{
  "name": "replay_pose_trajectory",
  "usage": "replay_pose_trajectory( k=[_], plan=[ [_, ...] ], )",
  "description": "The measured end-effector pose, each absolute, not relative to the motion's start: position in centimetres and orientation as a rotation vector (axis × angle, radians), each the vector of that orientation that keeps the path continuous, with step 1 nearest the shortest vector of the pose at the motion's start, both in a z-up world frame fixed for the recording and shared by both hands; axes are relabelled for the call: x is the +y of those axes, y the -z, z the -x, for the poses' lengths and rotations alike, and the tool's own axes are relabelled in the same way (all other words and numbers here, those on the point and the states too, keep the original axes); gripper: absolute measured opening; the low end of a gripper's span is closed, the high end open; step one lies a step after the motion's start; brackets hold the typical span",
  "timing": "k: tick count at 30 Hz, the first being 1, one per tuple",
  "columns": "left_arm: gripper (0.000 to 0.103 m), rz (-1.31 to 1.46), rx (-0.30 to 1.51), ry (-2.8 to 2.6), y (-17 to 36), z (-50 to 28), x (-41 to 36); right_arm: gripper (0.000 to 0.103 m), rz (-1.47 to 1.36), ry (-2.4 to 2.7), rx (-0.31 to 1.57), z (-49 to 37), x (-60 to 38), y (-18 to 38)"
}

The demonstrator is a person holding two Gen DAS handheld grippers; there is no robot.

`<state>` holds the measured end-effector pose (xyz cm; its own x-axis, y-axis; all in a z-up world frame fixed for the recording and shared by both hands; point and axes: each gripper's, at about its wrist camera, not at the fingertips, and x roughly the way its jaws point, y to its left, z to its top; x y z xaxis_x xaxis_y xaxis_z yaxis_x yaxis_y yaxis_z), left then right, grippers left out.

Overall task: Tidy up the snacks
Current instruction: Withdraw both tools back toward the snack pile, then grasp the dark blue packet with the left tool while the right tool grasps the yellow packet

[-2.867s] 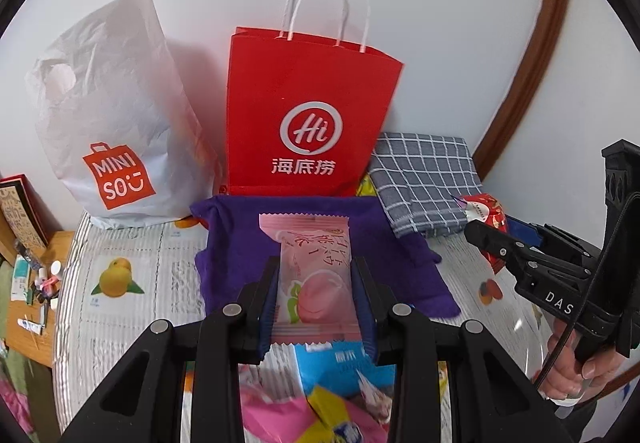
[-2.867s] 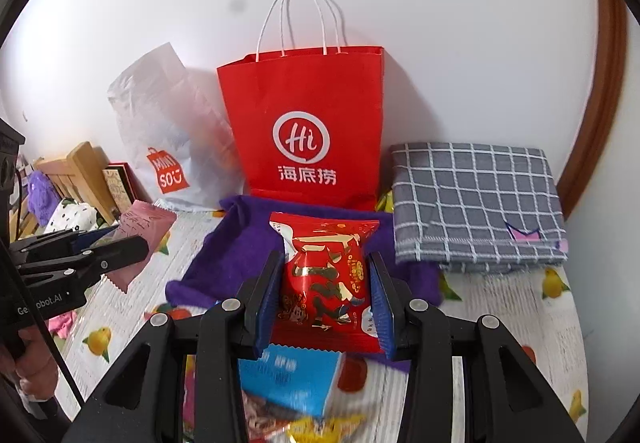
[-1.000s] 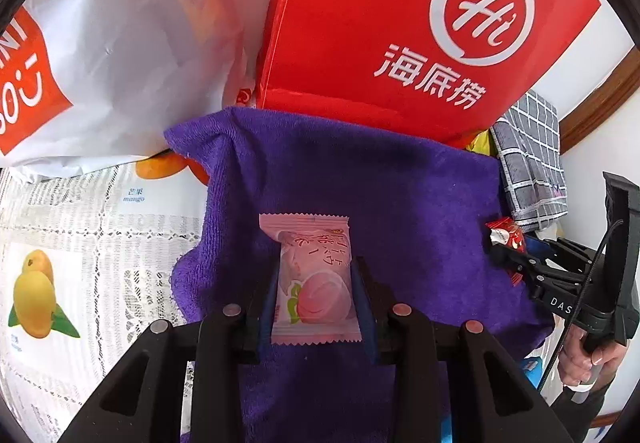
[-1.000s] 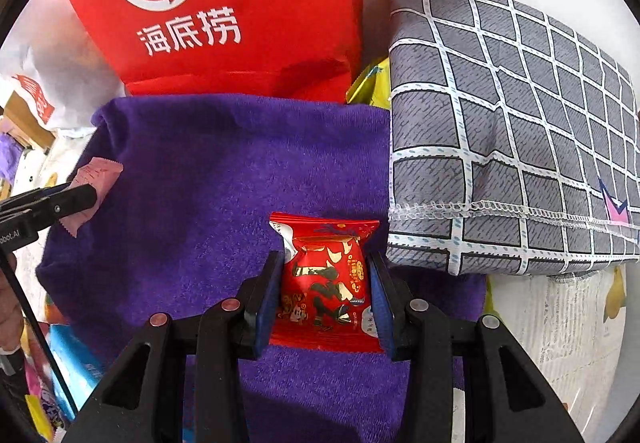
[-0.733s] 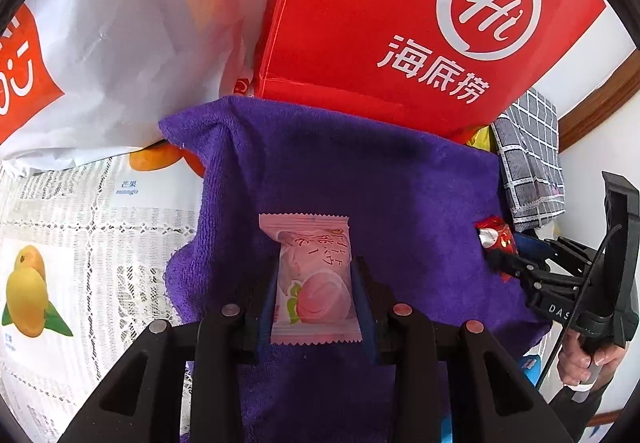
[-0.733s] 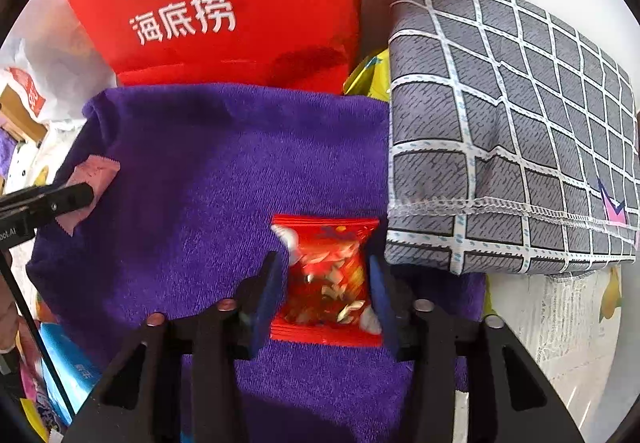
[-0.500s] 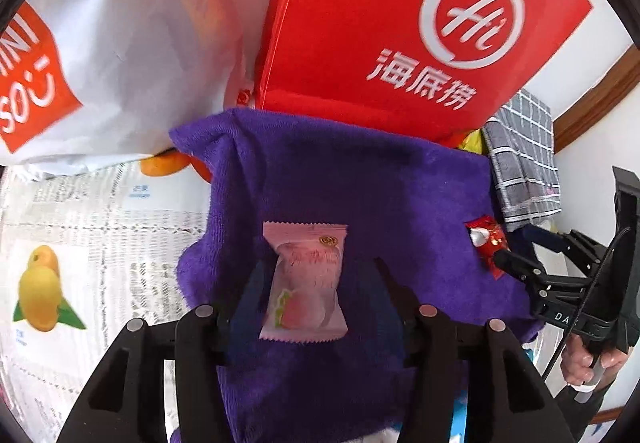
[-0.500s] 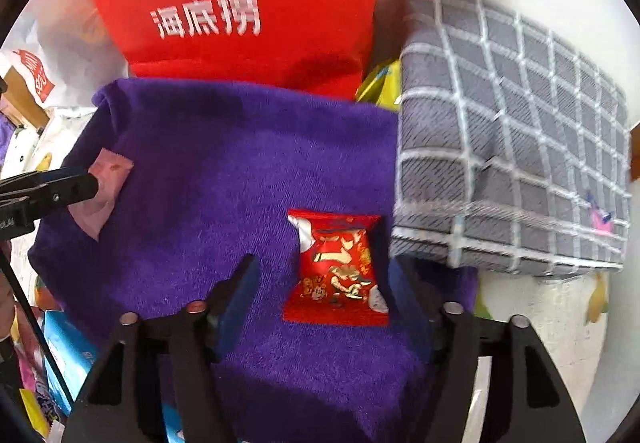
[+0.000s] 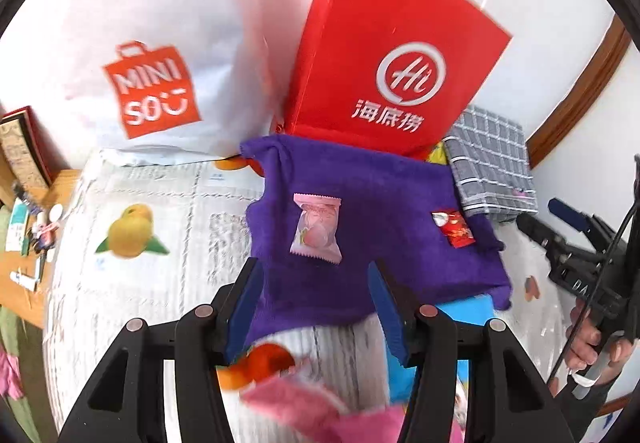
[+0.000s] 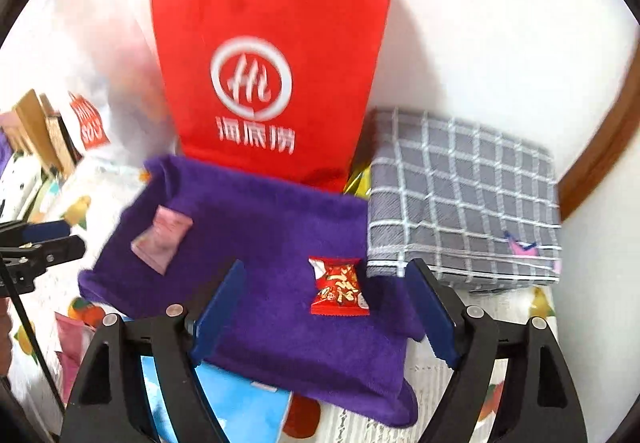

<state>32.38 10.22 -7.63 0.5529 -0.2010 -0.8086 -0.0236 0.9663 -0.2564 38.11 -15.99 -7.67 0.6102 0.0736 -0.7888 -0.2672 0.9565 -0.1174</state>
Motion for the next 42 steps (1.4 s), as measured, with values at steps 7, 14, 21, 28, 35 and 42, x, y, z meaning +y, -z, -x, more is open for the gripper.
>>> replay_pose_trajectory(
  k=[7,14,21,28,35,42],
  plan=[
    [0.052,0.279,0.907,0.128,4.7,-26.6,10.5,0.082,0.175,-0.284,0.848,-32.3,-16.7,4.8],
    [0.052,0.280,0.854,0.149,3.4,-21.0,10.0,0.082,0.056,-0.266,0.886,-27.3,-19.2,4.2],
    [0.054,0.244,0.864,0.160,5.2,-17.4,9.1,0.080,0.005,-0.285,0.883,-23.1,-21.1,5.9],
    [0.062,0.259,0.889,0.134,8.1,-15.4,9.5,0.069,-0.080,-0.265,0.923,-21.3,-22.4,10.0],
    [0.067,0.248,0.904,0.099,10.2,-14.4,9.9,0.059,-0.123,-0.256,0.972,-20.9,-22.4,14.1],
    [0.067,0.283,0.911,0.105,11.5,-13.4,10.6,0.059,-0.079,-0.263,1.016,-22.0,-20.4,16.9]
  ],
)
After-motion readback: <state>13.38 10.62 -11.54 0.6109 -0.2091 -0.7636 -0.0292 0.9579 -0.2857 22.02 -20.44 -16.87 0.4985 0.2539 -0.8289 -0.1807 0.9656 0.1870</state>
